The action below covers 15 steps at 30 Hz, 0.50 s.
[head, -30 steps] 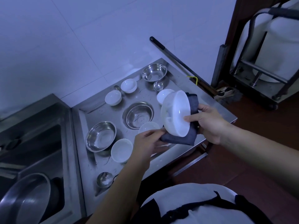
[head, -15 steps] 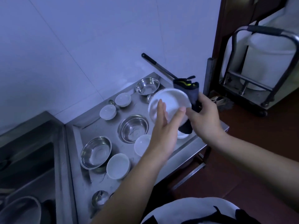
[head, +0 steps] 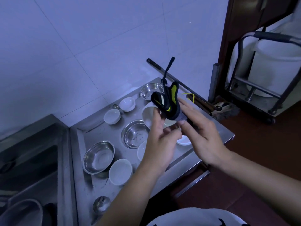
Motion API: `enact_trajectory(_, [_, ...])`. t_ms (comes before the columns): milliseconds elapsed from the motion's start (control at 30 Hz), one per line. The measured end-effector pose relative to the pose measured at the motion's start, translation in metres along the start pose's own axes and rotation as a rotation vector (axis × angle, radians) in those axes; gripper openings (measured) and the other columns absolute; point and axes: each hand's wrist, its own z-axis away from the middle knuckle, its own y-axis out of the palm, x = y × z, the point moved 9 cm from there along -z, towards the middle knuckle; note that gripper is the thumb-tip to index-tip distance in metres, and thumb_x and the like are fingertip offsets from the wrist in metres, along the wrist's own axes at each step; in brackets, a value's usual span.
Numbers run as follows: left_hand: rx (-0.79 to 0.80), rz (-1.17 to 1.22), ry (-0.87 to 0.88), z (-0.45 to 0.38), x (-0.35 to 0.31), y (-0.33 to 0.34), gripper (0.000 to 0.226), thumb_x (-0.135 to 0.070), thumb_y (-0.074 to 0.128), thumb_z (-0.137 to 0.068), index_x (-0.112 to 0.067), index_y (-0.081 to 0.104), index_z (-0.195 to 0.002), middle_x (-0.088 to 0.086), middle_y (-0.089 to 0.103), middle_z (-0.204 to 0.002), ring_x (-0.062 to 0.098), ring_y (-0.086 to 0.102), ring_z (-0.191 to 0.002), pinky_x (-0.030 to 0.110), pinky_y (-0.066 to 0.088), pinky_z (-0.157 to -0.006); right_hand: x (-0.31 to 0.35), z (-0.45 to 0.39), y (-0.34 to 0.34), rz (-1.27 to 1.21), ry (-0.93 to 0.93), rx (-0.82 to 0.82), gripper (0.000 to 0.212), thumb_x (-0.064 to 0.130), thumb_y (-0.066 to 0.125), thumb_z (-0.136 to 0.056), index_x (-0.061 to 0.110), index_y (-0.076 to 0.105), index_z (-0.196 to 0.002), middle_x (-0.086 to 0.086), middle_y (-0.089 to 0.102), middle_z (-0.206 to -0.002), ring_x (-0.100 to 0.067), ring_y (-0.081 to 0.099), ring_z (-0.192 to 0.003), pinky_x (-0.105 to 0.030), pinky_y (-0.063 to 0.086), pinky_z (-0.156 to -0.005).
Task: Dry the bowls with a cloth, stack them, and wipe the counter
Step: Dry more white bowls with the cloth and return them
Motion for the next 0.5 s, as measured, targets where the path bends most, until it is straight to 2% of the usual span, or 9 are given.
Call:
enact_trajectory(67, [-0.028, -0.091, 0.009, -0.002, 0.0, -0.008, 0.064, 0.002, 0.058, -0.087, -0.028, 0.048, -0.143, 0.001, 0.069, -0.126, 0.012, 0.065, -0.088, 0.031, 0.052, -0.087, 0.004, -0.002, 0.004, -0.068, -0.002, 0.041, 0.046, 0.025, 0.047, -0.103, 0.008, 0.049, -0.146, 0.0, 0.044, -0.156, -0.011, 0.029, -0.15, -0.039, 0.027, -0.123])
enact_trajectory(133, [-0.069, -0.176, 0.014, -0.004, -0.001, -0.017, 0.058, -0.011, 0.067, -0.084, -0.035, 0.054, -0.136, -0.003, 0.073, -0.118, 0.013, 0.069, -0.087, 0.037, 0.054, -0.083, 0.006, -0.006, 0.01, -0.096, 0.013, 0.079, 0.046, 0.028, 0.043, -0.103, 0.01, 0.052, -0.144, 0.003, 0.045, -0.155, -0.007, 0.028, -0.15, -0.032, 0.026, -0.122])
enact_trajectory(233, [-0.109, -0.174, -0.012, -0.005, 0.0, -0.031, 0.046, -0.007, 0.067, -0.082, -0.029, 0.063, -0.121, 0.002, 0.075, -0.109, 0.017, 0.068, -0.081, 0.042, 0.051, -0.068, 0.004, -0.015, 0.02, -0.119, 0.064, 0.172, 0.042, 0.024, 0.042, -0.104, 0.011, 0.055, -0.142, 0.006, 0.048, -0.152, -0.002, 0.03, -0.147, -0.024, 0.025, -0.121])
enact_trajectory(300, [-0.089, -0.162, -0.066, -0.002, 0.003, -0.037, 0.046, -0.006, 0.068, -0.08, -0.028, 0.064, -0.121, 0.0, 0.076, -0.112, 0.023, 0.071, -0.093, 0.058, 0.055, -0.074, 0.002, -0.025, 0.024, -0.135, 0.1, 0.244, 0.041, 0.024, 0.041, -0.103, 0.013, 0.057, -0.14, 0.01, 0.05, -0.15, -0.001, 0.032, -0.146, -0.025, 0.024, -0.122])
enact_trajectory(333, [-0.062, -0.149, -0.096, -0.001, 0.005, -0.038, 0.048, -0.009, 0.07, -0.079, -0.025, 0.063, -0.123, 0.001, 0.075, -0.115, 0.025, 0.072, -0.101, 0.059, 0.056, -0.08, 0.0, -0.03, 0.026, -0.143, 0.123, 0.282, 0.041, 0.025, 0.04, -0.103, 0.014, 0.057, -0.139, 0.009, 0.051, -0.15, -0.002, 0.033, -0.146, -0.029, 0.024, -0.123])
enact_trajectory(400, [-0.008, -0.092, -0.144, 0.002, 0.007, -0.041, 0.049, -0.01, 0.071, -0.076, -0.018, 0.063, -0.124, 0.003, 0.076, -0.114, 0.024, 0.073, -0.102, 0.051, 0.059, -0.08, 0.001, -0.037, 0.027, -0.175, 0.176, 0.359, 0.041, 0.025, 0.039, -0.104, 0.013, 0.057, -0.139, 0.006, 0.055, -0.147, -0.005, 0.042, -0.142, -0.034, 0.029, -0.122])
enact_trajectory(433, [0.016, -0.058, -0.16, 0.003, 0.007, -0.043, 0.047, -0.009, 0.071, -0.076, -0.017, 0.063, -0.122, 0.004, 0.076, -0.111, 0.022, 0.074, -0.098, 0.045, 0.061, -0.076, 0.0, -0.041, 0.026, -0.187, 0.209, 0.381, 0.041, 0.026, 0.039, -0.105, 0.012, 0.057, -0.139, 0.005, 0.062, -0.14, -0.006, 0.052, -0.133, -0.034, 0.036, -0.117])
enact_trajectory(467, [0.042, -0.028, -0.171, 0.004, 0.006, -0.045, 0.046, -0.008, 0.07, -0.076, -0.016, 0.064, -0.122, 0.005, 0.077, -0.109, 0.021, 0.074, -0.095, 0.039, 0.061, -0.073, 0.0, -0.044, 0.023, -0.194, 0.245, 0.389, 0.041, 0.029, 0.04, -0.106, 0.011, 0.058, -0.138, 0.002, 0.07, -0.126, -0.005, 0.063, -0.114, -0.033, 0.046, -0.105])
enact_trajectory(500, [0.079, 0.005, -0.177, 0.006, 0.005, -0.046, 0.047, -0.006, 0.07, -0.077, -0.016, 0.065, -0.123, 0.006, 0.076, -0.109, 0.021, 0.073, -0.093, 0.036, 0.06, -0.071, 0.0, -0.047, 0.02, -0.209, 0.266, 0.391, 0.044, 0.035, 0.042, -0.106, 0.009, 0.061, -0.135, -0.01, 0.074, -0.11, -0.009, 0.066, -0.088, -0.035, 0.051, -0.084])
